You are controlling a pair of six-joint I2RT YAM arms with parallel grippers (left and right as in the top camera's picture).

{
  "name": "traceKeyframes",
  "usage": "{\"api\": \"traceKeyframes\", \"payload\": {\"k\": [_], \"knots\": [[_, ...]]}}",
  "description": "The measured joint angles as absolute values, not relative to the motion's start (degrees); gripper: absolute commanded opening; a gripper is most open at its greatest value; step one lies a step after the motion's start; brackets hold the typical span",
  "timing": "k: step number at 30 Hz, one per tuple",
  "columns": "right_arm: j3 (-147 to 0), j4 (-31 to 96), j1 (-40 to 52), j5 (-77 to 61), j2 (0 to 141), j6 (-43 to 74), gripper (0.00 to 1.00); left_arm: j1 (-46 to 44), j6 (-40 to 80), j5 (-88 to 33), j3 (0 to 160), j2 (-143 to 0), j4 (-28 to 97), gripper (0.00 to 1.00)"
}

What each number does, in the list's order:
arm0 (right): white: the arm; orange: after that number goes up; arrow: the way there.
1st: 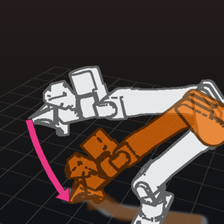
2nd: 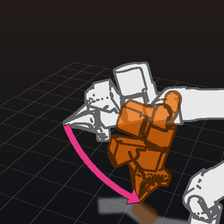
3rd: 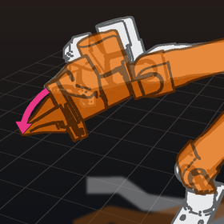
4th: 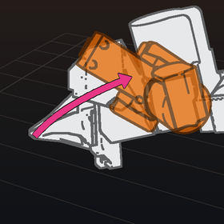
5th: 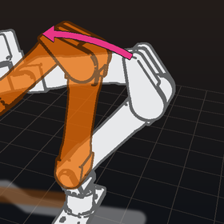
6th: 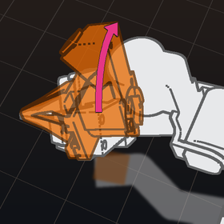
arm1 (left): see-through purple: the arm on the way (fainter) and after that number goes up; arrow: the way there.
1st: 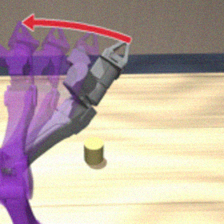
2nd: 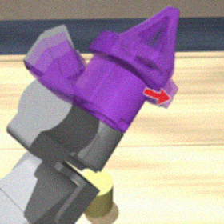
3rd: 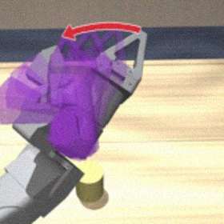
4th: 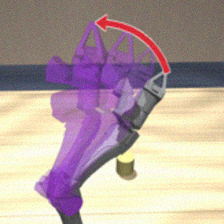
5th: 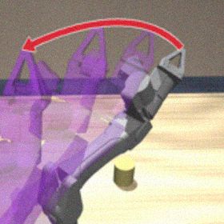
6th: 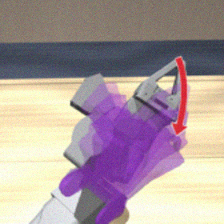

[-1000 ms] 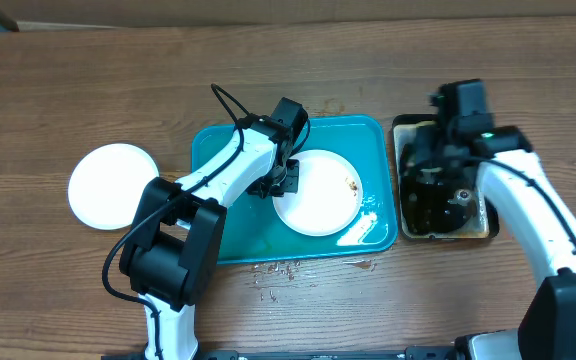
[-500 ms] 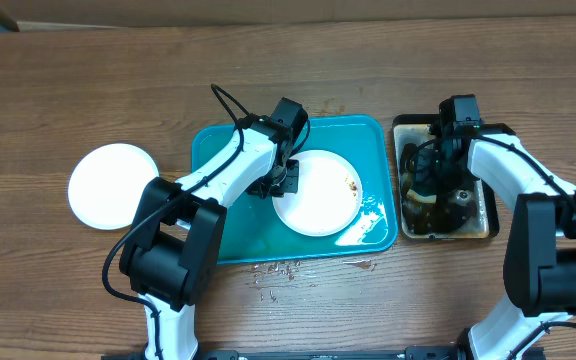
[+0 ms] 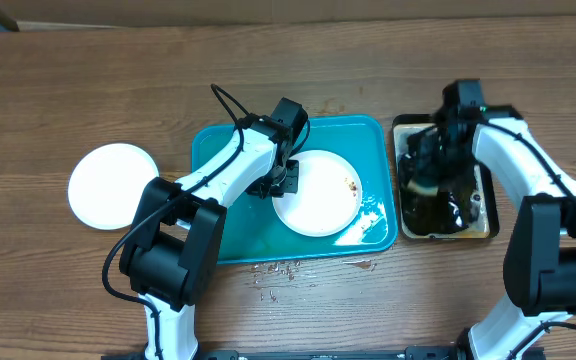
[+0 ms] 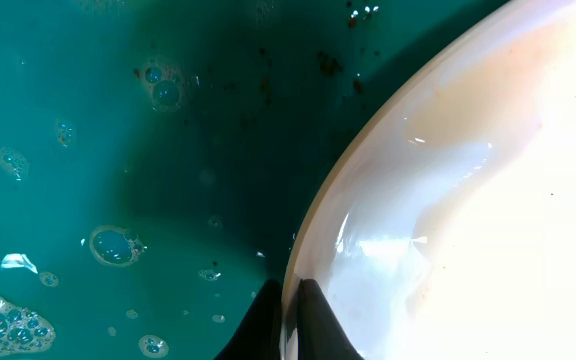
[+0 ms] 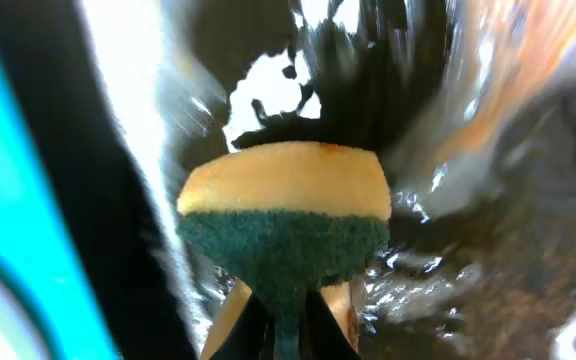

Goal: Clean dirty plates on tray and stack at the side
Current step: 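Dip the sponge into the black basin with the right gripper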

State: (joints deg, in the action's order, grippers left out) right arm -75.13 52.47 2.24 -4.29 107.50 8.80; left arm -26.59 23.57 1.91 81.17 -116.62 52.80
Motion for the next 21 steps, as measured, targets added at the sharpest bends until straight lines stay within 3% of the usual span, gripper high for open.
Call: {"api": "traceKeyframes", "payload": {"k": [7, 21], "knots": [[-77.14, 52.45, 2.24, -4.25, 106.5, 8.82, 0.04, -26.59, 23.57, 1.91, 81.17, -116.62, 52.82, 0.04], [-63.66, 41.01, 2.24, -4.56, 105.91, 8.95, 0.04, -26.59, 23.57, 1.67, 81.17, -116.62, 52.99, 0.04]]}}
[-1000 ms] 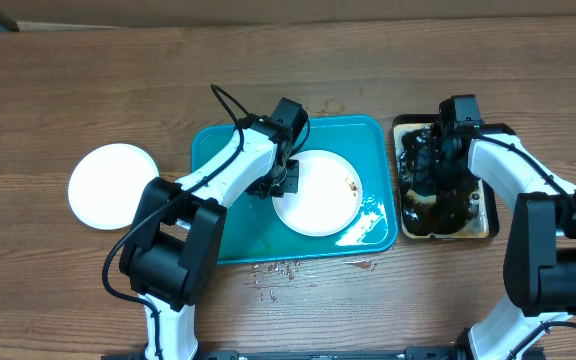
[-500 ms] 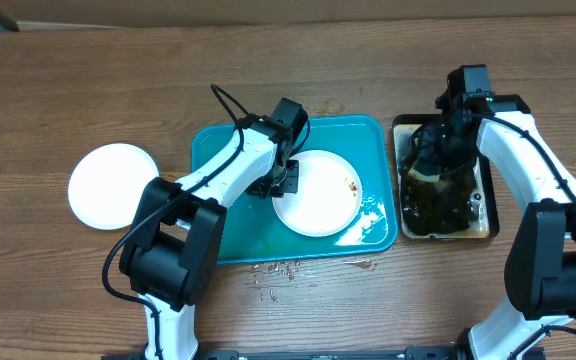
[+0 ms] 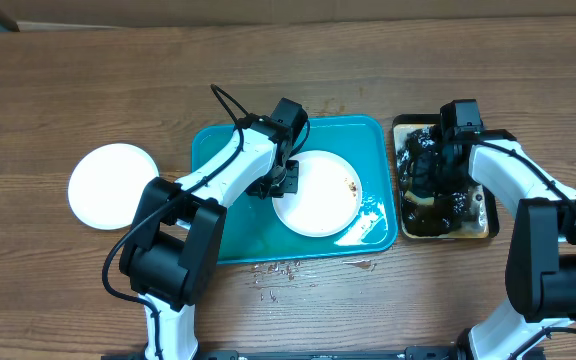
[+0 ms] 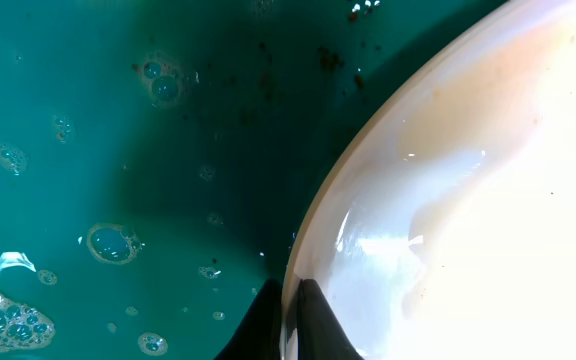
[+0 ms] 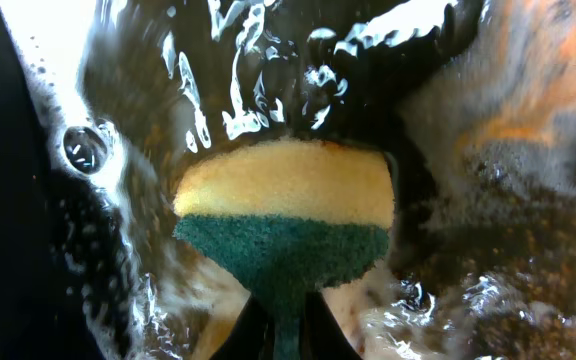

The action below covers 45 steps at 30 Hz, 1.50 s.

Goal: Clean dirty plates on tray and stack at the side
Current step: 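Dip the sponge into the black basin with the right gripper, then scrub the white plate again with the sponge in the right gripper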

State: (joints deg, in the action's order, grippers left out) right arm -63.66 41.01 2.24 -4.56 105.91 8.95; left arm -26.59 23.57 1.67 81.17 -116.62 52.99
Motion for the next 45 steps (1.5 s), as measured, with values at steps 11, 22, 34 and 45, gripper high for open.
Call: {"api": "traceKeyframes", "payload": {"k": [11, 22, 34, 45], "knots": [[-80.55, 56.82, 3.36, -6.22, 105.54, 7.27, 0.04, -26.57, 23.57, 1.54, 81.17, -116.62, 52.97, 0.04], [-82.54, 52.34, 16.64, -9.28, 103.81, 4.1, 0.04, -26.57, 23.57, 1.54, 81.17, -116.62, 52.9, 0.04], [-69.3, 35.07, 23.62, -10.09, 103.81, 3.77, 0.04, -26.57, 23.64, 1.52, 81.14, -116.62, 52.71, 0.04], [-57.89, 23.75, 23.83, -9.74, 103.77, 3.77, 0.04, -26.57, 24.01, 1.06, 81.14, -116.62, 52.56, 0.04]]}}
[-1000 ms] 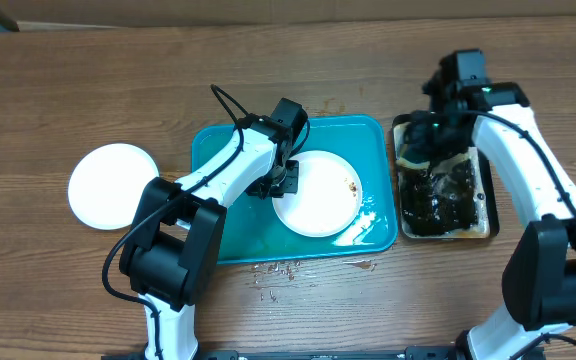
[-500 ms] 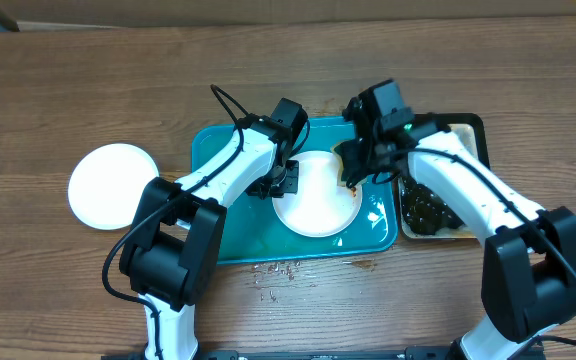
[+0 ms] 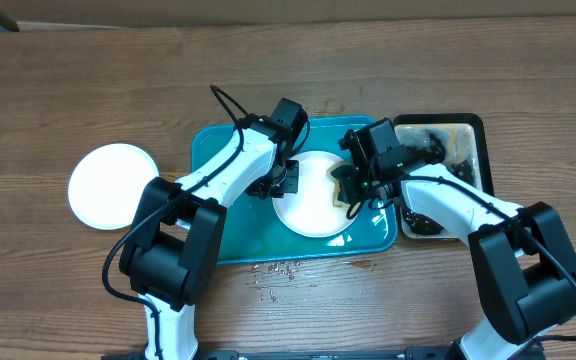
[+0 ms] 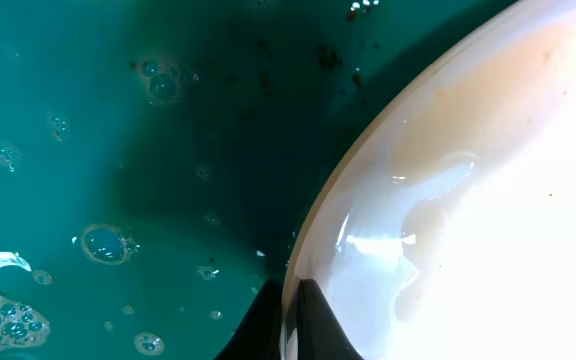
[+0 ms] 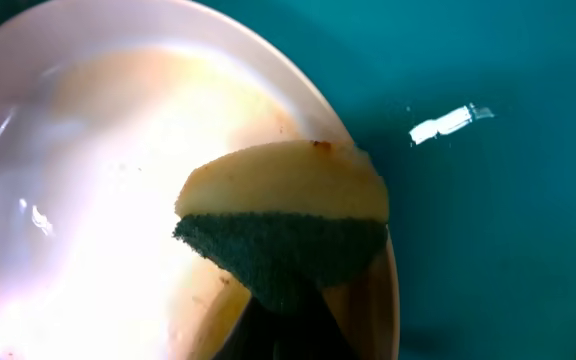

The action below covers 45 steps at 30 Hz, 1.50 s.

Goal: Clean dirty plates on tray and stack at the side
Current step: 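Scrub the white plate again with the sponge in the right gripper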

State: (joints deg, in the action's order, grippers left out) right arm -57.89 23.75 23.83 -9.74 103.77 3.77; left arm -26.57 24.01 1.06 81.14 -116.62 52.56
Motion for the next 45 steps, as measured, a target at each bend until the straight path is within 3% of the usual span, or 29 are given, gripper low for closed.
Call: {"api": "traceKeyframes", "payload": {"k": [14, 20, 26, 36, 45], "knots": [[-56.99, 31.38, 23.77, -22.35, 102.8, 3.79, 0.05, -26.63, 23.99, -0.58, 81.14, -116.62, 52.53, 0.04], [-55.81, 22.55, 23.77, -25.21, 102.83, 4.21, 0.04, -26.63, 24.01, -0.67, 81.14, -116.62, 52.56, 0.04], [-55.81, 14.9, 23.9, -15.2, 102.83, 11.07, 0.06, -26.61, 24.01, -0.97, 81.14, -116.62, 52.56, 0.04], [-57.1, 29.28, 24.49, -2.66, 102.13, 14.52, 0.06, -26.79, 23.99, -2.44, 81.14, -116.62, 52.12, 0.04], [-57.14, 32.75, 23.81, -13.85, 101.78, 9.5, 0.06, -27.0, 23.99, -3.38, 81.12, -116.62, 52.21, 0.04]]}}
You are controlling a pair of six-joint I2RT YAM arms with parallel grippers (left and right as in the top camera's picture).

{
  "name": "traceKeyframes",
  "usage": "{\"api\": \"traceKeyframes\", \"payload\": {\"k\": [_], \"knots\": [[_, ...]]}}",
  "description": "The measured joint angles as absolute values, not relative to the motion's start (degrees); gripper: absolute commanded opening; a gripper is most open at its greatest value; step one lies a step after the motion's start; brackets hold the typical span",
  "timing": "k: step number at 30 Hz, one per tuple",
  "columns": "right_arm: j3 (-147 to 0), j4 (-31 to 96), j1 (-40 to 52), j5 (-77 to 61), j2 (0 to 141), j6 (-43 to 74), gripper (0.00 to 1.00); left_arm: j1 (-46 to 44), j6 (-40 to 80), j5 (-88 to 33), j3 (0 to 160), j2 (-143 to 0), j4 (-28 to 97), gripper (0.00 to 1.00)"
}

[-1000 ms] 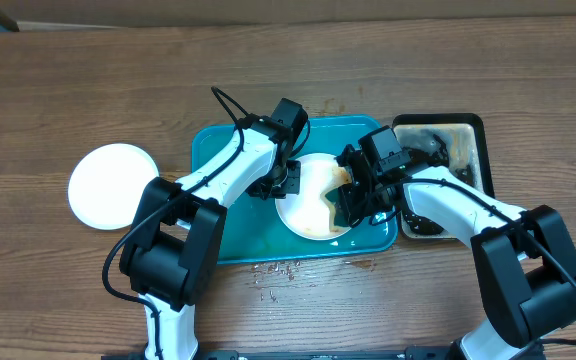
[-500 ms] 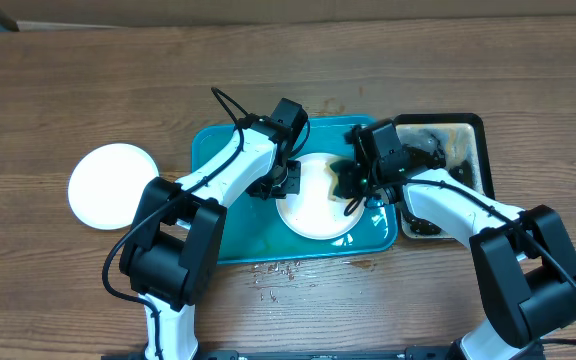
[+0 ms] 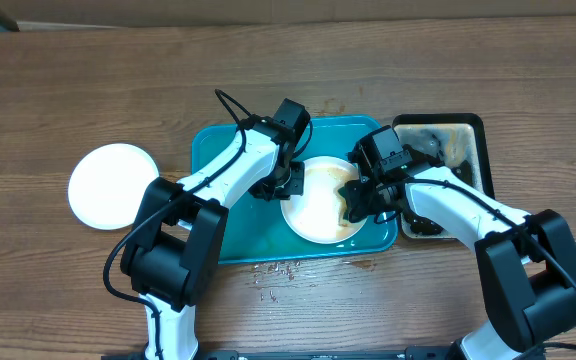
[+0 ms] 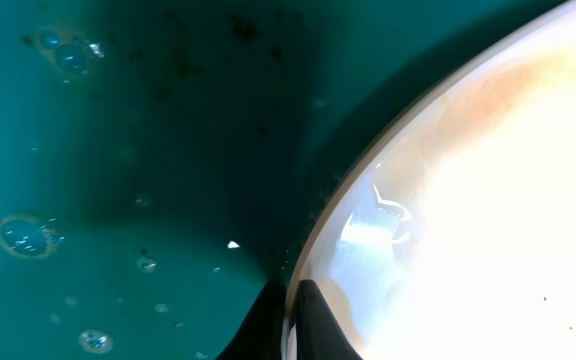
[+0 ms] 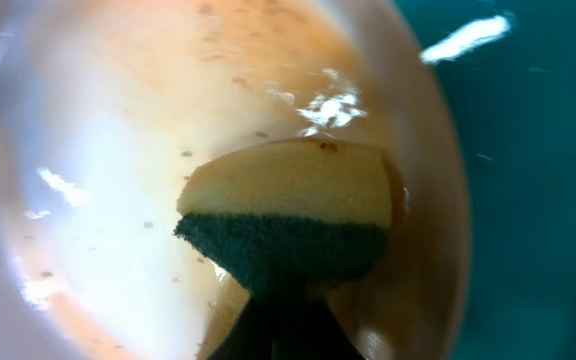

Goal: Clean dirty plates on tray and stack at the side
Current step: 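Scrub the white plate again with the sponge in the right gripper, then return the sponge to the basin with the right gripper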

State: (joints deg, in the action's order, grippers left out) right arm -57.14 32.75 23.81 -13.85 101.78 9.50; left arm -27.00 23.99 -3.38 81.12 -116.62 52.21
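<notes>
A white dirty plate (image 3: 320,203) smeared with brown liquid lies in the teal tray (image 3: 238,240). My left gripper (image 3: 286,178) is shut on the plate's left rim (image 4: 320,230); its fingertips (image 4: 290,318) pinch the edge. My right gripper (image 3: 356,200) is shut on a yellow-and-green sponge (image 5: 286,222), which presses on the right side of the plate (image 5: 118,130). A clean white plate (image 3: 114,185) sits on the table left of the tray.
A black tub (image 3: 468,140) of dirty brown water stands right of the tray. Crumbs (image 3: 278,268) lie on the wooden table in front of the tray. Soap bubbles (image 4: 23,235) dot the tray floor.
The sponge has shifted from the plate's upper right rim down onto its right inner side. Brown liquid now covers more of the plate. The plate has moved slightly right.
First my right gripper held the sponge in the tub of dirty water while the left gripper held the plate's rim in the tray. Then the sponge was at the plate's right rim. Now it rests on the plate's inside, and the plate is smeared brown.
</notes>
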Motion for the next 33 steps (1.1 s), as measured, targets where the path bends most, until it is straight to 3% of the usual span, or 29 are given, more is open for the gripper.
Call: {"api": "traceKeyframes", "payload": {"k": [6, 16, 25, 33], "knots": [[-57.52, 26.79, 23.77, -20.86, 102.85, 8.73, 0.05, -26.89, 23.99, -3.16, 81.1, -116.62, 52.36, 0.04], [-72.23, 41.04, 21.3, -14.2, 102.72, 8.99, 0.04, -26.89, 23.99, -3.16, 81.08, -116.62, 52.36, 0.04], [-74.3, 52.56, 6.28, -4.86, 98.76, 10.44, 0.04, -26.92, 25.12, -1.69, 81.08, -116.53, 52.86, 0.04], [-72.25, 51.9, -3.01, -2.87, 98.76, 10.48, 0.04, -26.89, 27.7, 8.51, 80.44, -110.45, 55.0, 0.04]]}}
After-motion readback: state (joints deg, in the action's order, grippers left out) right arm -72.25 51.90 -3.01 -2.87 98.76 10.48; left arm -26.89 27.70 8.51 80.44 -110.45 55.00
